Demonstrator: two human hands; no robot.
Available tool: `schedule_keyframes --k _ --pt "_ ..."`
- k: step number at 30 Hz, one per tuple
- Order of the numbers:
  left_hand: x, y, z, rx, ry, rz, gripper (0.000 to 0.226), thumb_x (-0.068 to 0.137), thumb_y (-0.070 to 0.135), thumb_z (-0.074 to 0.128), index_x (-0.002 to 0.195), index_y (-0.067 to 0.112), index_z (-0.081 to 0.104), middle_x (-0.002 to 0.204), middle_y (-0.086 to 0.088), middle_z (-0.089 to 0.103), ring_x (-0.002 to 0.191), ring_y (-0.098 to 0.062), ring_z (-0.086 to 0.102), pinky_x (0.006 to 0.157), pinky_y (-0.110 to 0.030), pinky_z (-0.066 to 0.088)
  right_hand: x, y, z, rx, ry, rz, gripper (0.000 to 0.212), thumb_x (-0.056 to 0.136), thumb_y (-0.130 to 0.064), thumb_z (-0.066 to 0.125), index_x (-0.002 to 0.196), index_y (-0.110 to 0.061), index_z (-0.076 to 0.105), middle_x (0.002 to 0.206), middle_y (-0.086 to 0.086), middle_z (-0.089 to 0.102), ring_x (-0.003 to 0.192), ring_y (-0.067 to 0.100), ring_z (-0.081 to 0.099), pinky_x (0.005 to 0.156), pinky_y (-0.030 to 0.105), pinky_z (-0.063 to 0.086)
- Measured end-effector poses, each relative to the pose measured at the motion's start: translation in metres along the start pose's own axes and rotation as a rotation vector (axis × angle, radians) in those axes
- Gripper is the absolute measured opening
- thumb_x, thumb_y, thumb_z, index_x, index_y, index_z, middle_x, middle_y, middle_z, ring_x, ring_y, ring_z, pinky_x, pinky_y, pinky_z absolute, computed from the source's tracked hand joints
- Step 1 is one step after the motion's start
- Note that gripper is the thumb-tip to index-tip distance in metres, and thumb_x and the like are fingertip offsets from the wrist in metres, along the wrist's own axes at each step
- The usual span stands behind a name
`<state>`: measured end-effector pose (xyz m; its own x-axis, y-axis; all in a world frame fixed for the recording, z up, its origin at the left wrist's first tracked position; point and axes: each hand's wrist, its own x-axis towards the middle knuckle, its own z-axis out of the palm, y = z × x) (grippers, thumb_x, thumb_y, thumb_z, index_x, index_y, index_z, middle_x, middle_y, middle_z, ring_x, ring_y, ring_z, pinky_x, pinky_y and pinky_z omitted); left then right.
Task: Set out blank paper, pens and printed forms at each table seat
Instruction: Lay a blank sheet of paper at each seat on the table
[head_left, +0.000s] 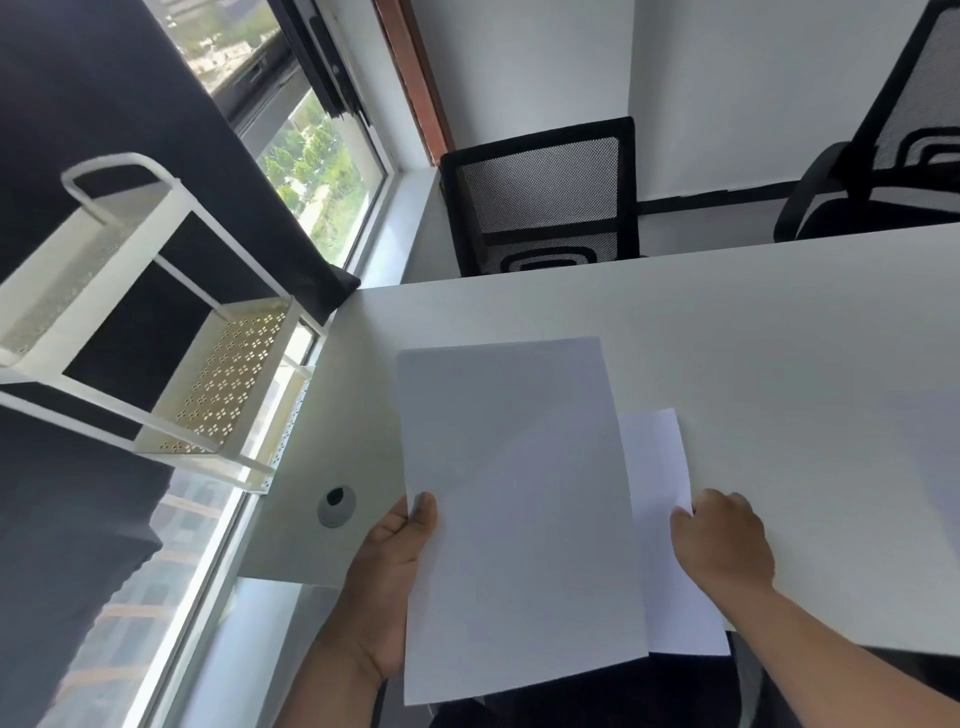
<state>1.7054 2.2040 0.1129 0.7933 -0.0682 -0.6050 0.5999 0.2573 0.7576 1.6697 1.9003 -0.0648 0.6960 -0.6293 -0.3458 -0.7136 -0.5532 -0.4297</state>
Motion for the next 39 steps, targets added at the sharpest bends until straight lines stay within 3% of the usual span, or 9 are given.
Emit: schedule_keyframes --k 7,10,12,14,16,18,24,28,39 --pt "0.005 -0.002 0.002 0.01 -0.018 -0.022 0.032 0.106 0.027 0.059 0.128 0.012 0.076 0.125 -0.018 0.08 0.101 -0.034 0.082 0.072 -0.045 0.068 -0.007 -0.008 -0.006 0.031 0.046 0.052 0.037 0.098 -0.028 0.07 0.113 0.002 0.055 0.114 0.021 0.049 0.107 0.042 0.051 0.074 0.043 0.043" --pt "0.005 0.0 0.006 0.009 -0.036 -0.01 0.036 0.102 0.03 0.061 0.129 0.012 0.076 0.126 -0.018 0.08 0.102 -0.034 0.082 0.073 -0.044 0.069 -0.019 -0.028 -0.021 0.187 0.061 -0.078 0.042 0.099 -0.045 0.063 0.112 -0.006 0.06 0.117 0.014 0.054 0.111 0.036 0.051 0.083 0.044 0.044" --pt "0.002 0.003 0.01 0.006 -0.052 0.0 0.036 0.102 0.029 0.06 0.129 0.011 0.075 0.125 -0.018 0.08 0.101 -0.033 0.082 0.071 -0.044 0.068 -0.031 -0.049 -0.039 0.431 -0.095 -0.135 0.058 0.101 -0.064 0.048 0.097 -0.008 0.061 0.1 0.003 0.062 0.095 0.027 0.058 0.081 0.042 0.046" --pt "0.0 0.006 0.013 0.012 -0.064 0.013 0.036 0.102 0.029 0.06 0.128 0.01 0.075 0.123 -0.018 0.081 0.098 -0.032 0.083 0.07 -0.043 0.068 -0.045 -0.071 -0.064 0.761 -0.378 -0.111 0.072 0.107 -0.072 0.032 0.103 -0.011 0.07 0.095 -0.002 0.073 0.089 0.02 0.067 0.085 0.039 0.049" --pt "-0.003 0.011 0.018 0.043 -0.071 0.027 0.04 0.098 0.031 0.062 0.129 0.01 0.075 0.124 -0.018 0.081 0.1 -0.033 0.082 0.072 -0.043 0.069 -0.063 -0.086 -0.091 1.144 -0.66 -0.043 0.067 0.11 -0.068 0.027 0.127 -0.026 0.076 0.121 -0.005 0.08 0.113 0.013 0.075 0.103 0.04 0.051" --pt "-0.01 0.018 0.023 0.07 -0.085 0.042 0.043 0.097 0.034 0.064 0.132 0.011 0.074 0.127 -0.017 0.08 0.104 -0.033 0.082 0.075 -0.044 0.068 -0.079 -0.096 -0.119 1.27 -0.734 -0.059 0.056 0.112 -0.059 0.035 0.135 -0.027 0.074 0.131 0.0 0.078 0.122 0.02 0.074 0.106 0.045 0.051" --pt "-0.032 0.044 0.058 0.155 -0.154 0.149 0.042 0.102 0.034 0.06 0.135 0.011 0.074 0.125 -0.016 0.08 0.11 -0.036 0.08 0.091 -0.05 0.064 -0.098 -0.102 -0.179 1.084 -0.437 -0.236 0.019 0.102 -0.006 0.067 0.118 -0.01 0.076 0.111 0.014 0.082 0.095 0.033 0.08 0.08 0.042 0.063" --pt "-0.067 0.066 0.1 0.161 -0.261 0.222 0.035 0.108 0.03 0.055 0.131 0.013 0.075 0.123 -0.016 0.081 0.106 -0.038 0.081 0.085 -0.052 0.068 -0.119 -0.095 -0.247 1.092 -0.306 -0.303 0.017 0.102 -0.007 0.068 0.117 -0.01 0.076 0.109 0.013 0.082 0.091 0.031 0.08 0.073 0.037 0.062" --pt "-0.183 0.09 0.222 0.088 -0.587 0.318 0.043 0.092 0.029 0.06 0.127 0.008 0.075 0.12 -0.019 0.081 0.096 -0.032 0.083 0.069 -0.039 0.069 -0.199 -0.022 -0.412 1.165 0.026 -0.397 0.017 0.103 -0.009 0.069 0.118 -0.01 0.076 0.11 0.014 0.082 0.098 0.038 0.08 0.086 0.05 0.064"
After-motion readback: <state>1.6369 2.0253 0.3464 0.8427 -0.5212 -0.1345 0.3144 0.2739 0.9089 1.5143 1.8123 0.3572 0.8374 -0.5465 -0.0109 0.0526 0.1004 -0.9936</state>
